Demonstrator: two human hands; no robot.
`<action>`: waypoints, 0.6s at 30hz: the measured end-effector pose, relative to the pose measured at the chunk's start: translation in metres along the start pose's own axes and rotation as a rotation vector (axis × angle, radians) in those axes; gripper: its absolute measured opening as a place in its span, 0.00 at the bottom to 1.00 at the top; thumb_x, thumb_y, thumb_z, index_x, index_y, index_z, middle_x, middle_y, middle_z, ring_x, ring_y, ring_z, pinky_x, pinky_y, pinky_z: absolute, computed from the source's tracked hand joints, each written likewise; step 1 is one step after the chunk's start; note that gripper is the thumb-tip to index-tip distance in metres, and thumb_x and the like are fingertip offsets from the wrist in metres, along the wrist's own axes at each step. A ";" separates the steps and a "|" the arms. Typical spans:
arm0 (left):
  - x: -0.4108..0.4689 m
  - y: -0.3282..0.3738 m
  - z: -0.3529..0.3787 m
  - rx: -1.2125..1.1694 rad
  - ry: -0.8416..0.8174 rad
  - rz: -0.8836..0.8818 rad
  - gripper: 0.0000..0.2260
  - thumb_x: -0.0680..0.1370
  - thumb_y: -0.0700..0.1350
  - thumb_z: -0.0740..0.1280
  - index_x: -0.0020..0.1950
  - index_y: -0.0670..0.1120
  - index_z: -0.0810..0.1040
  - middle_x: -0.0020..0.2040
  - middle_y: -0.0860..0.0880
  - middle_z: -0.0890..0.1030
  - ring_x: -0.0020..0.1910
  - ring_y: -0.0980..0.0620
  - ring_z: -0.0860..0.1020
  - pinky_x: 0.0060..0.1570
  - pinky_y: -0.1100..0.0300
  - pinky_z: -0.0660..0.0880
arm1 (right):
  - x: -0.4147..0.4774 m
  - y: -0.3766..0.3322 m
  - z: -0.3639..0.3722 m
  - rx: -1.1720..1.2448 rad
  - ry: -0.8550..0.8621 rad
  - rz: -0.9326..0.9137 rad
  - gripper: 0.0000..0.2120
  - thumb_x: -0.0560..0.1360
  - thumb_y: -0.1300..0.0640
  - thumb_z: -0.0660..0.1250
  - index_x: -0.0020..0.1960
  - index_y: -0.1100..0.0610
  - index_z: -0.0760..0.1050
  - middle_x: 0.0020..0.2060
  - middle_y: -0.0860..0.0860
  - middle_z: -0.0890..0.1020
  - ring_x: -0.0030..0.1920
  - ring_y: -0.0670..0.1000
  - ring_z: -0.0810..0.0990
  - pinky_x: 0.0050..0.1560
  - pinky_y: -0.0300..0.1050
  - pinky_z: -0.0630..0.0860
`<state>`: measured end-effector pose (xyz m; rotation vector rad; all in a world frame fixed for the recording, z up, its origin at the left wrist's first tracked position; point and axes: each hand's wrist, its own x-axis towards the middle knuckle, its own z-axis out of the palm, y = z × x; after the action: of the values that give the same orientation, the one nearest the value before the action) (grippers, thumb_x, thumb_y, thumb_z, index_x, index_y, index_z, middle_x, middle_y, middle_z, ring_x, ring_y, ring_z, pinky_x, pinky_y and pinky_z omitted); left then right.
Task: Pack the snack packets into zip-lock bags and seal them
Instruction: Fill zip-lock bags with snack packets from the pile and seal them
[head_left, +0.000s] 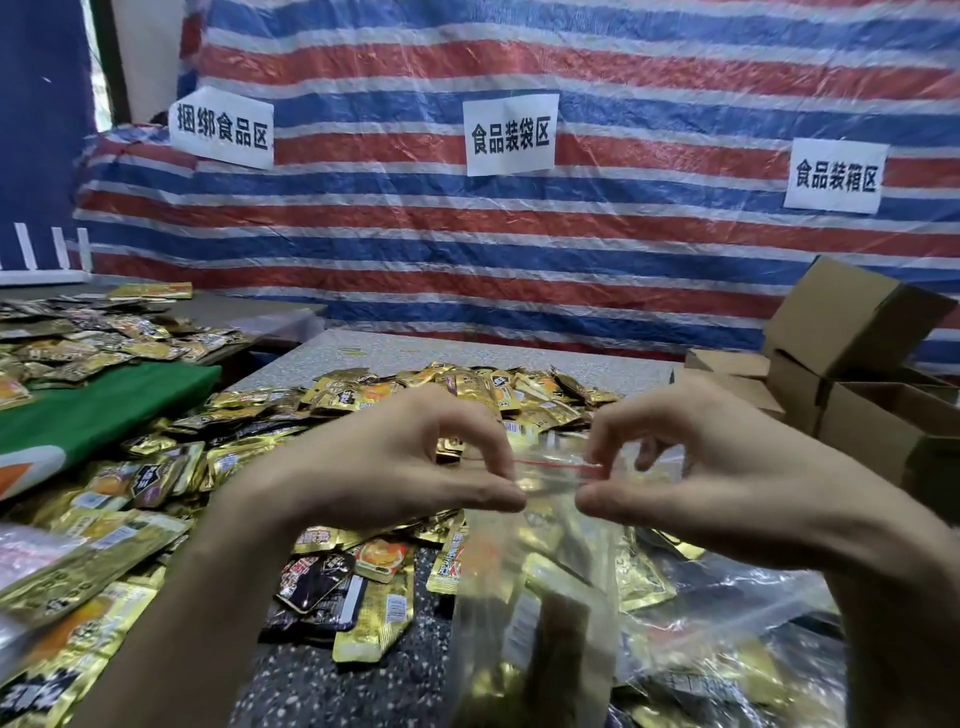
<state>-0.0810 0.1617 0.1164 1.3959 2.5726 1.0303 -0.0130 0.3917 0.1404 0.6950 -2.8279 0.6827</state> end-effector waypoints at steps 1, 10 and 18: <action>-0.001 -0.002 -0.003 -0.017 0.018 0.007 0.10 0.71 0.55 0.72 0.43 0.50 0.85 0.49 0.56 0.82 0.53 0.57 0.79 0.55 0.57 0.75 | 0.001 0.000 0.001 0.021 -0.060 0.016 0.11 0.72 0.42 0.71 0.38 0.49 0.80 0.38 0.42 0.82 0.40 0.38 0.78 0.40 0.36 0.73; -0.012 -0.006 -0.013 0.100 -0.006 -0.139 0.11 0.69 0.65 0.67 0.43 0.61 0.84 0.48 0.63 0.79 0.49 0.63 0.78 0.51 0.60 0.77 | 0.009 0.016 0.007 -0.049 -0.139 0.206 0.04 0.69 0.49 0.77 0.39 0.44 0.83 0.38 0.39 0.82 0.41 0.40 0.81 0.41 0.40 0.75; -0.026 0.000 -0.025 0.115 0.020 -0.144 0.09 0.71 0.59 0.68 0.43 0.58 0.85 0.39 0.57 0.85 0.40 0.55 0.82 0.45 0.49 0.79 | 0.005 0.016 0.004 0.003 -0.147 0.242 0.04 0.70 0.52 0.77 0.38 0.47 0.84 0.36 0.44 0.84 0.36 0.41 0.80 0.38 0.39 0.76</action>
<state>-0.0739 0.1288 0.1284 1.2062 2.7393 0.8932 -0.0250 0.4010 0.1319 0.4218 -3.0809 0.6970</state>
